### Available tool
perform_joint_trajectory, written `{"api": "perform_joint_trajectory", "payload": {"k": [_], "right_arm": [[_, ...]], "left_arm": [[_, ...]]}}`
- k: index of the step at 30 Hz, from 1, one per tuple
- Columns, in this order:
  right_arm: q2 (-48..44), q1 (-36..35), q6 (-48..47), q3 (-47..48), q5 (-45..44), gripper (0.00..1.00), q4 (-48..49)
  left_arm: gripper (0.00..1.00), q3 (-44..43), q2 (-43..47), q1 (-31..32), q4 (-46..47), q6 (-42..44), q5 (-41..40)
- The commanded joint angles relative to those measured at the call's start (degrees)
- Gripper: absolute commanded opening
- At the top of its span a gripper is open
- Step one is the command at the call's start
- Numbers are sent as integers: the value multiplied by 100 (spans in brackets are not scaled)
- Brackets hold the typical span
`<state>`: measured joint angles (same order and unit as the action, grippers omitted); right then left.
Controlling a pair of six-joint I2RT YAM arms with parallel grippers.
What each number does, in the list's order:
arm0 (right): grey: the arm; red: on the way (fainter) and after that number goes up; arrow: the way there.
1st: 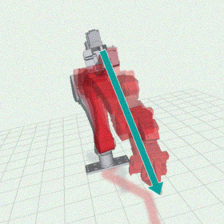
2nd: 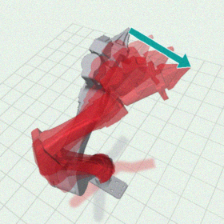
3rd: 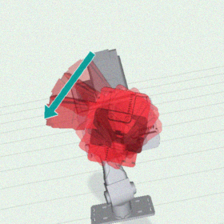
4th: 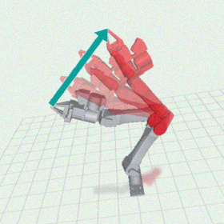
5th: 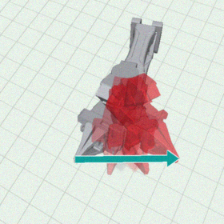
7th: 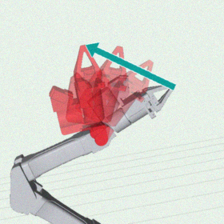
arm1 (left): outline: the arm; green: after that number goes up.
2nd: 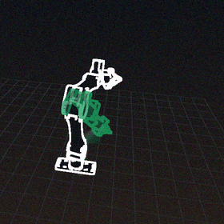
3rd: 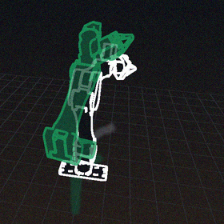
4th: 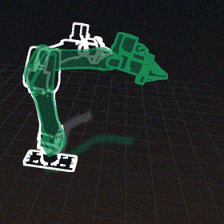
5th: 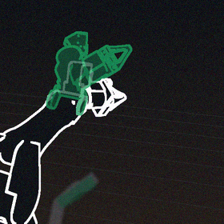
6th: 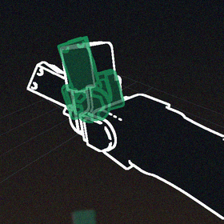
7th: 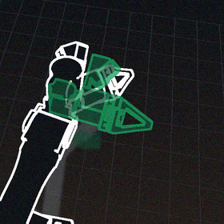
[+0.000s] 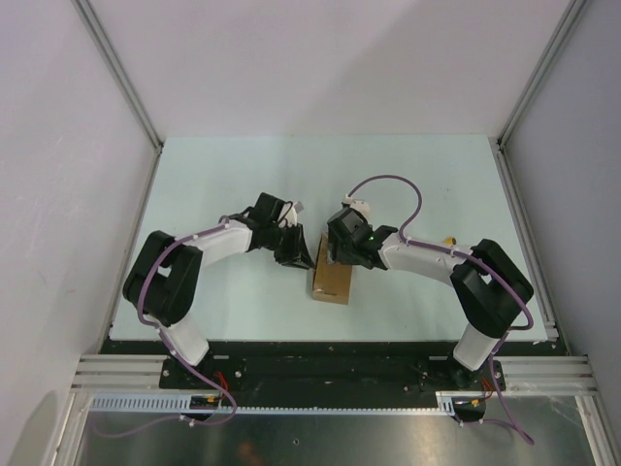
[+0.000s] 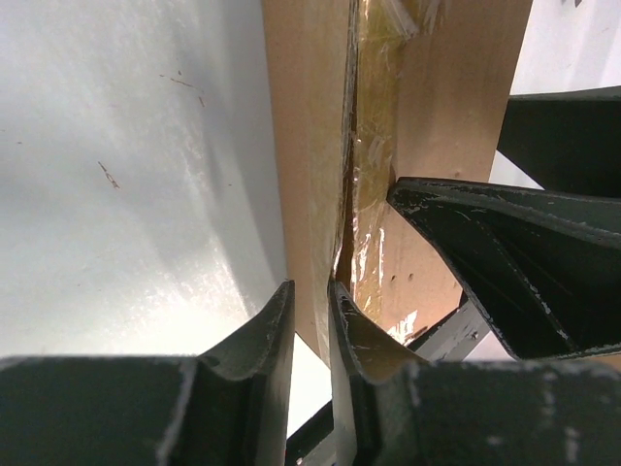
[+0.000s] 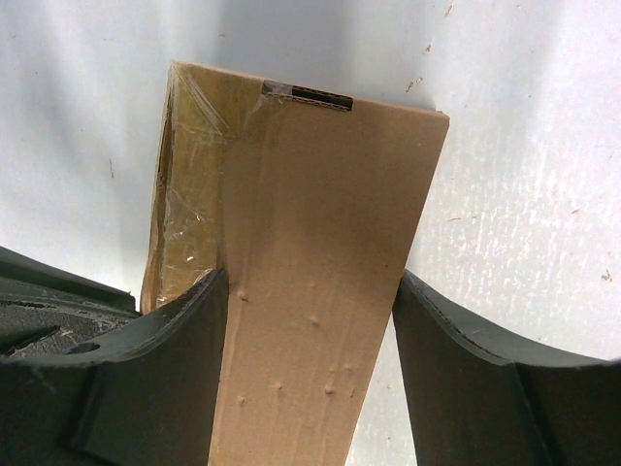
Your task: Unpack the express box
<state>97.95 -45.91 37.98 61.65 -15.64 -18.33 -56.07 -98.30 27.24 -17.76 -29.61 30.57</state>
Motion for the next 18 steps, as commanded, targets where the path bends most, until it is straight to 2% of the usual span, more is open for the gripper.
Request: {"api": "perform_joint_trajectory", "payload": {"k": [1, 13, 18], "right_arm": [[514, -6, -142, -223, -264, 60, -540], [391, -6, -141, -215, -282, 60, -514], [391, 3, -141, -223, -255, 60, -488]], "left_arm": [[23, 114, -154, 18, -712, 227, -894], [25, -210, 92, 18, -905, 254, -1264], [34, -334, 161, 27, -905, 227, -966]]}}
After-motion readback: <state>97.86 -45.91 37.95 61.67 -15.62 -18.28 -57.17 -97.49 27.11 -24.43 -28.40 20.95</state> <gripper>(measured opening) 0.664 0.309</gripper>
